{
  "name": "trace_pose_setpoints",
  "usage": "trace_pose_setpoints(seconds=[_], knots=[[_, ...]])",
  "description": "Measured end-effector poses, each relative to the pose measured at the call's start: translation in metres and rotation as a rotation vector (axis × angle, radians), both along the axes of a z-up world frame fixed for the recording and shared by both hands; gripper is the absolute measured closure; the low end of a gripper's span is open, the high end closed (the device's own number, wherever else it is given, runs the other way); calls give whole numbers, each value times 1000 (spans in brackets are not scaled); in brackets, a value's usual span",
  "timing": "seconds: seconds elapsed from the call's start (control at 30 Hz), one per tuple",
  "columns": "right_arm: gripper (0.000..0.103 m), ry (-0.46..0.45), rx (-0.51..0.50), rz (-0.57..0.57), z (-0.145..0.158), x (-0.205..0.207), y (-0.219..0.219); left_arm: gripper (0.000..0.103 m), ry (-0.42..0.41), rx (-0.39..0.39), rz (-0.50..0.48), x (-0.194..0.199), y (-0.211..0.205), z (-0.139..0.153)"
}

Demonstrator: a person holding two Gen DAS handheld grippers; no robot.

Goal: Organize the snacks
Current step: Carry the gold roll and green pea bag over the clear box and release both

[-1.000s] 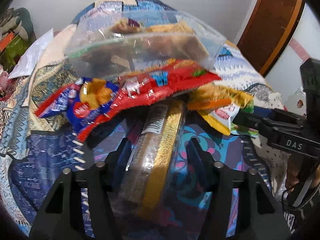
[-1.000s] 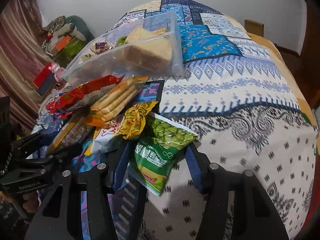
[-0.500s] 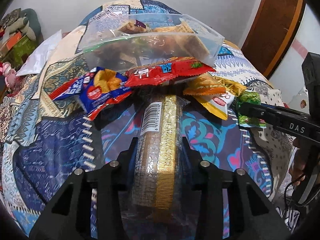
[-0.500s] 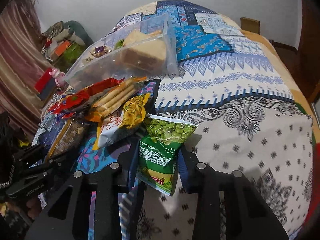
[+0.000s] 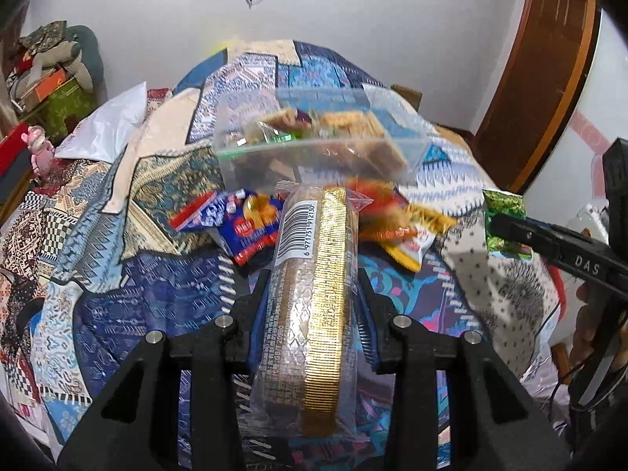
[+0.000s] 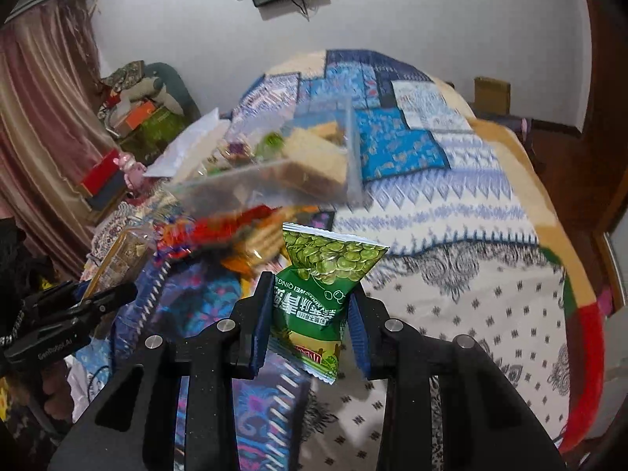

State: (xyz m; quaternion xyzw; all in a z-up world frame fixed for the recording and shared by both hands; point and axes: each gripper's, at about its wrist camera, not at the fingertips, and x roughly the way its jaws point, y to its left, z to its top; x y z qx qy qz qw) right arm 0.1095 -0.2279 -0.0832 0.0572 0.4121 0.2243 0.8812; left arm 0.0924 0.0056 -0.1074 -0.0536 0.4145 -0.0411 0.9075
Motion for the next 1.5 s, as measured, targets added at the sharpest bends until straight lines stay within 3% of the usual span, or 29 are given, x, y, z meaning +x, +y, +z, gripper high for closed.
trace_pose_setpoints(seconds=[0.37, 0.7, 0.93, 1.37, 1.5], knots=[[71, -87, 21, 44, 33, 28, 29, 64, -80, 4, 21, 33, 13, 38], [71, -112, 20, 74, 43, 81, 62, 64, -96, -7, 47, 93, 40, 44], [71, -107, 8, 98, 37, 117, 86, 64, -81, -37, 57, 137, 52, 30], [71, -32, -64, 149, 2, 171, 120, 64, -6, -5, 71, 207, 57, -8], [71, -24, -87, 158, -5, 177, 123, 63, 31, -35, 95, 219, 62, -20]])
